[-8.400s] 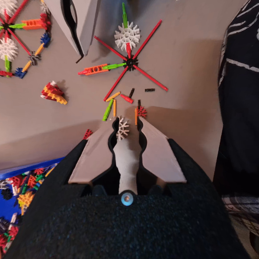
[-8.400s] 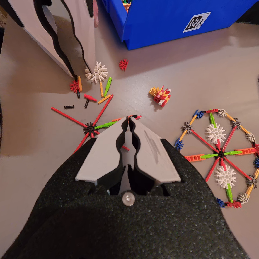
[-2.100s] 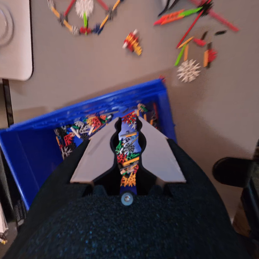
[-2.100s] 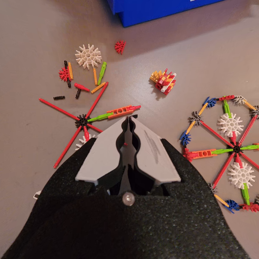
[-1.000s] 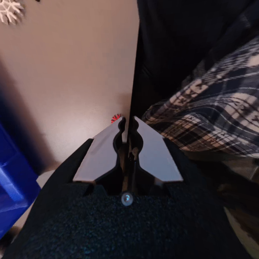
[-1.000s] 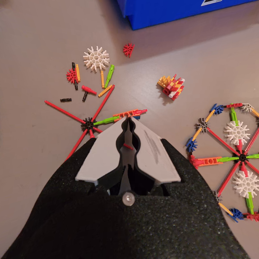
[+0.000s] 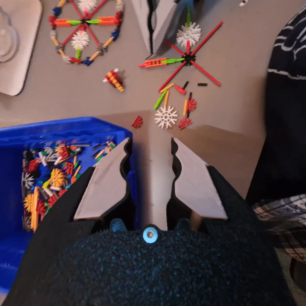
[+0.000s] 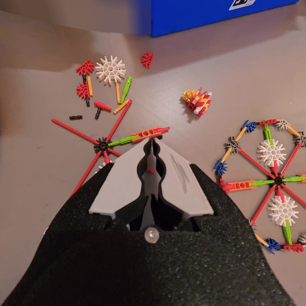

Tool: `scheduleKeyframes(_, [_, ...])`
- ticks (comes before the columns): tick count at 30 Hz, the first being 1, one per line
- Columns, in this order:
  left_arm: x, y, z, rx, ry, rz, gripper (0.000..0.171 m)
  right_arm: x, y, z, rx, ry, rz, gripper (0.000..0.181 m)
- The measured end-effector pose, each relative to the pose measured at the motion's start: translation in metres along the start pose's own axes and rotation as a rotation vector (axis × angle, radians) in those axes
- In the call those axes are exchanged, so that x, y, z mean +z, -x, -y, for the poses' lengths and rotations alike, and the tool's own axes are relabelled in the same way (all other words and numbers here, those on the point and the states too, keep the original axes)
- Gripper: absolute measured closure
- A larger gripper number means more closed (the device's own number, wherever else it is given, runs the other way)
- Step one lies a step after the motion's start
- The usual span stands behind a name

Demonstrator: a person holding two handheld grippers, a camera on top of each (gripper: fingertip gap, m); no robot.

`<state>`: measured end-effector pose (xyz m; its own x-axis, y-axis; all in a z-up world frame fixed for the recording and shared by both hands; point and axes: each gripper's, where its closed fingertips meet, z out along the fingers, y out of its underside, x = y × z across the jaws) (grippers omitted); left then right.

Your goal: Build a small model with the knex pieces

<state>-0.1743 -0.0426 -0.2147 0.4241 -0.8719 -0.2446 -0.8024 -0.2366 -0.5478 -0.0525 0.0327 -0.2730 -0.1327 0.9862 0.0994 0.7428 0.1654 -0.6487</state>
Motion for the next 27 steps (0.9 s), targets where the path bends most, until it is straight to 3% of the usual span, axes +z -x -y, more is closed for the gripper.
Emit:
scheduleKeyframes(5, [-0.03, 0.03, -0.011, -0.032, -0.021, 0.044, 0.14, 0.003, 0.0, -0.002, 0.003, 0.009, 0.006, 0.181])
scheduleKeyframes(11, [-0.061, 0.083, -0.039, -0.035, 0.091, 0.2, 0.143, 0.003, -0.001, -0.003, 0.007, 0.008, 0.003, 0.181])
scheduleKeyframes(14, [-0.072, 0.109, -0.064, -0.07, 0.179, 0.203, 0.138, 0.004, 0.0, -0.004, 0.006, 0.012, 0.007, 0.181])
scheduleKeyframes(18, [-0.063, 0.126, -0.093, -0.063, 0.286, 0.107, 0.141, 0.004, -0.002, -0.005, 0.013, 0.013, 0.006, 0.181])
scheduleKeyframes(21, [-0.044, 0.112, -0.112, -0.009, 0.399, -0.058, 0.142, 0.005, -0.002, -0.007, 0.02, 0.015, 0.01, 0.181])
scheduleKeyframes(23, [-0.034, 0.093, -0.128, 0.003, 0.503, -0.199, 0.154, 0.006, -0.002, -0.008, 0.024, 0.017, 0.017, 0.181])
scheduleKeyframes(27, [-0.019, 0.078, -0.142, 0.045, 0.62, -0.334, 0.16, 0.007, -0.001, -0.008, 0.031, 0.011, 0.027, 0.181])
